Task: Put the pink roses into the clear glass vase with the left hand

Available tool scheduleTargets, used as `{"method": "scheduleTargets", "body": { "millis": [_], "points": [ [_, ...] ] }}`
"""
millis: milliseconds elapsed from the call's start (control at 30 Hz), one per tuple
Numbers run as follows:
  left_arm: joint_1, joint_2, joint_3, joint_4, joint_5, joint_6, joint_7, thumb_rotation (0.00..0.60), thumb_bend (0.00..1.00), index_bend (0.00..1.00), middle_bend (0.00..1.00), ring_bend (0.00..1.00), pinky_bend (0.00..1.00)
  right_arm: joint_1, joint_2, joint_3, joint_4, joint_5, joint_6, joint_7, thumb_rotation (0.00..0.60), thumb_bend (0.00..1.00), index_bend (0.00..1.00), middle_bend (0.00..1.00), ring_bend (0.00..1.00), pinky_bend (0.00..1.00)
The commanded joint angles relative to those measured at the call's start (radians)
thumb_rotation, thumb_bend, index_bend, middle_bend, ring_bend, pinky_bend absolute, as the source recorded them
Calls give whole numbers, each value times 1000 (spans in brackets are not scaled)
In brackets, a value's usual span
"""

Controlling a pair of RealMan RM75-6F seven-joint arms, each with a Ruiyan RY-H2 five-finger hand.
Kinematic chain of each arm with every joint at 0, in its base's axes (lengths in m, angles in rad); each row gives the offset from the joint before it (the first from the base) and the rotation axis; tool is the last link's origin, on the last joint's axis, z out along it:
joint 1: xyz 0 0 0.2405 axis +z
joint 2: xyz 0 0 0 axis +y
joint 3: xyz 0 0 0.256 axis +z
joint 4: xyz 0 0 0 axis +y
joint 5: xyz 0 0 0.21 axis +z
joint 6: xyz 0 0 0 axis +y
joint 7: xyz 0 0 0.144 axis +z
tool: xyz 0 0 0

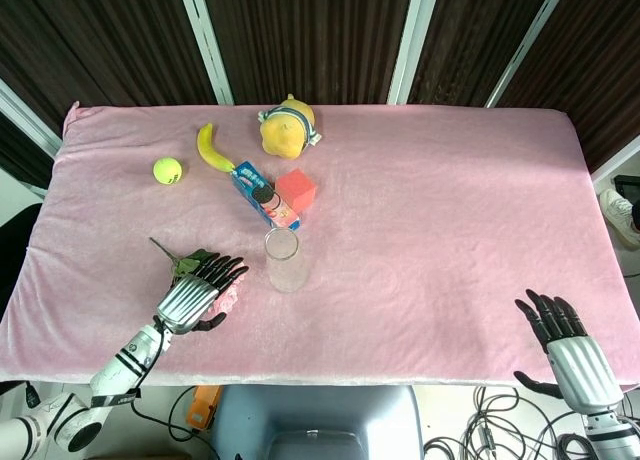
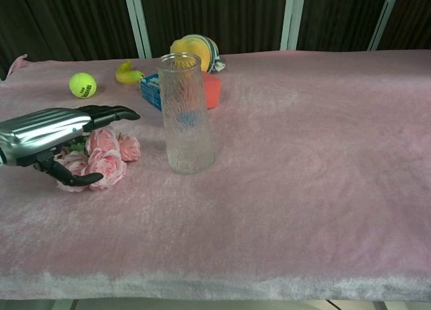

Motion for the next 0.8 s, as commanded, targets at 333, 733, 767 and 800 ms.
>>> {"method": "scheduleTargets", "body": {
  "millis": [333, 733, 767, 800],
  "points": [
    [-26, -67, 8, 122, -89, -98, 25, 600, 322, 0, 0, 0, 127, -9, 12, -6, 9, -9, 16, 28, 600, 218, 0, 0, 0, 0],
    [-20, -103, 1, 175, -131, -99, 0, 600, 417, 451, 468, 502, 650, -6, 10, -6, 6, -11, 8, 22, 600, 218, 0, 0, 0, 0],
    [-17, -108, -1, 179, -127, -87, -16, 600, 442, 511, 521, 536, 673, -6, 10, -6, 6, -12, 8, 22, 600, 218, 0, 0, 0, 0],
    [-15, -111, -3, 183, -121, -73, -29, 600, 460, 547, 553, 556, 686, -6, 10, -6, 6, -12, 8, 22, 600, 218, 0, 0, 0, 0]
  ]
}}
